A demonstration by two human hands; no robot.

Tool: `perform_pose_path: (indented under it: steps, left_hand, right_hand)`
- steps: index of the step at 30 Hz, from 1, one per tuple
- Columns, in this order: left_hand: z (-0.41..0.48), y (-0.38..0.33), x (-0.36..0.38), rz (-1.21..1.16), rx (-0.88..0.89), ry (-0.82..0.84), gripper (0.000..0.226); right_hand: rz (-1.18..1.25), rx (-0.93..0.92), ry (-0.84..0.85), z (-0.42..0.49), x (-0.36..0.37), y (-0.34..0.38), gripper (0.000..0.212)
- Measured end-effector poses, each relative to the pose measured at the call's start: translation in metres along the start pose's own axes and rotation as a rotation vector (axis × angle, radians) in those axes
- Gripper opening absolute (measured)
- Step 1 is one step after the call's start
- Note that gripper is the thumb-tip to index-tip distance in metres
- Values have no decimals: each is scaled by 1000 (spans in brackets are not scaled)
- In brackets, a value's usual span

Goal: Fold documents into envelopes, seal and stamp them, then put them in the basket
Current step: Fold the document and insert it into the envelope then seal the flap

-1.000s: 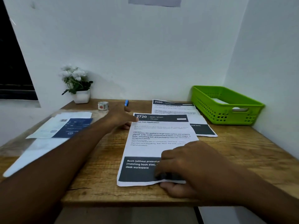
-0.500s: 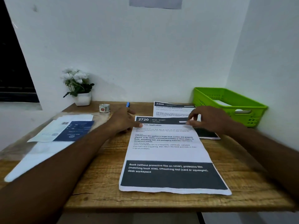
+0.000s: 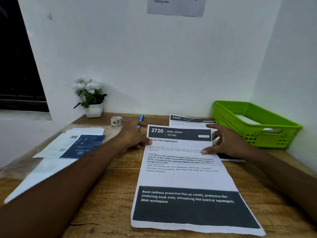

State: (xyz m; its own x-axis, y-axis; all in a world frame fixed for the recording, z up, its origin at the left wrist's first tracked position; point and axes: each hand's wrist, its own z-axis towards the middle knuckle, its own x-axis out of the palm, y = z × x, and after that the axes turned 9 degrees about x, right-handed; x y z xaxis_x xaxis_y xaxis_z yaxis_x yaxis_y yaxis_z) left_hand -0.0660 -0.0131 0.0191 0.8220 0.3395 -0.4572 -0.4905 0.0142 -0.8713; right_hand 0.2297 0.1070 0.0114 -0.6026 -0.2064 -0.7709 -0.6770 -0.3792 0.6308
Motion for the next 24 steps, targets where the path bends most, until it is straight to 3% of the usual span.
perform_pose_path:
  steps: [4, 8, 10, 17, 22, 24]
  left_hand:
    - [1, -1, -3, 76, 30, 48, 50]
    - [1, -2, -11, 181, 65, 150, 25]
    - [0, -3, -16, 217, 74, 194, 15]
    - [-1, -8, -17, 319, 87, 225, 23]
    - [-1, -12, -12, 373, 81, 263, 27]
    - [-2, -14, -9, 412, 108, 272, 22]
  right_hand:
    - [122, -99, 15, -4, 0, 1, 67]
    - [34, -209, 12, -5, -5, -1, 23]
    - [-47, -238, 16, -4, -6, -5, 24]
    - [-330, -328, 141, -8, -14, -8, 46]
    - [-373, -307, 237, -17, -20, 1, 58]
    - [-339, -306, 256, -18, -20, 1, 53]
